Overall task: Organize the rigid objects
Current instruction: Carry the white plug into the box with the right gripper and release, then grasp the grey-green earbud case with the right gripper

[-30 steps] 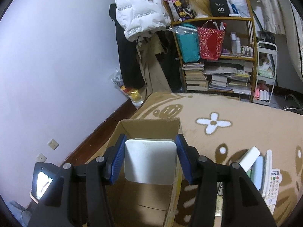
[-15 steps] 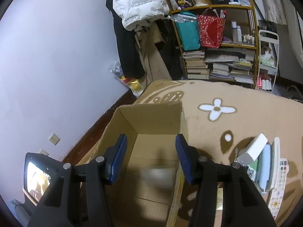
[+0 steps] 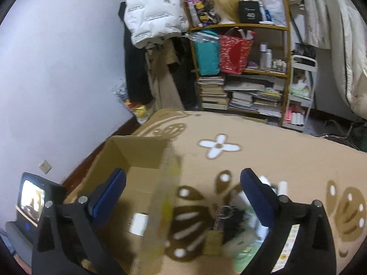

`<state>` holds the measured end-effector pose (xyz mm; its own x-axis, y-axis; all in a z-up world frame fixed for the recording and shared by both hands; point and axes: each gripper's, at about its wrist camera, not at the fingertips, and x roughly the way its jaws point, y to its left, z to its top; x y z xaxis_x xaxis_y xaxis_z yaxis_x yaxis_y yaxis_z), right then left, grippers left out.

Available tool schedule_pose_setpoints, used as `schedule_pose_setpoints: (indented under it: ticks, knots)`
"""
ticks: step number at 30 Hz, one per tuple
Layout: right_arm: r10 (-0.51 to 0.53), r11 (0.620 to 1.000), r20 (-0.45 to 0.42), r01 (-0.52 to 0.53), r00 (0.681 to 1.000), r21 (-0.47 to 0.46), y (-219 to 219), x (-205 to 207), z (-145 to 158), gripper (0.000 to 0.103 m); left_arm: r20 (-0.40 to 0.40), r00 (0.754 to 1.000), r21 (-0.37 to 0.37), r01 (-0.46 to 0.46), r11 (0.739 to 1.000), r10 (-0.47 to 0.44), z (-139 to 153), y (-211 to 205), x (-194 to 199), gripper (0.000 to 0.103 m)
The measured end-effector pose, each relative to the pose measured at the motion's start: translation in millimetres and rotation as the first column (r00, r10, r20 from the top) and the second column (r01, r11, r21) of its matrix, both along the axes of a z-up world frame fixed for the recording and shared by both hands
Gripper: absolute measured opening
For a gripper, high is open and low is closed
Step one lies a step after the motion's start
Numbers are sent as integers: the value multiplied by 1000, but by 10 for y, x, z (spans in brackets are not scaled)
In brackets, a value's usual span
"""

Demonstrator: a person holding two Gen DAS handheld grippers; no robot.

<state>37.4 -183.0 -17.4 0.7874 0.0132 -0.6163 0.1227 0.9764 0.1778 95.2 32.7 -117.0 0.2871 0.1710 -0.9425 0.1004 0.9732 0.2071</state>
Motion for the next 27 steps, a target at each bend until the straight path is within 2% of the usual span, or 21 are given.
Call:
schedule_pose_setpoints:
  ticks: [10, 24, 27]
  knots:
    - [-104, 994, -40, 106, 994, 41, -465, -173, -355, 103, -1, 1000, 12, 4, 1000, -4, -9, -10, 4, 18]
    - [-72, 997, -94, 71, 993, -12, -412, -306, -726, 103, -1, 1000, 21, 10, 1000, -10, -4, -43, -4, 19]
    - [-56, 998, -111, 55, 992, -14, -390, -303, -782, 96, -1, 1000, 25, 14, 1000, -14, -4, -54, -4, 19]
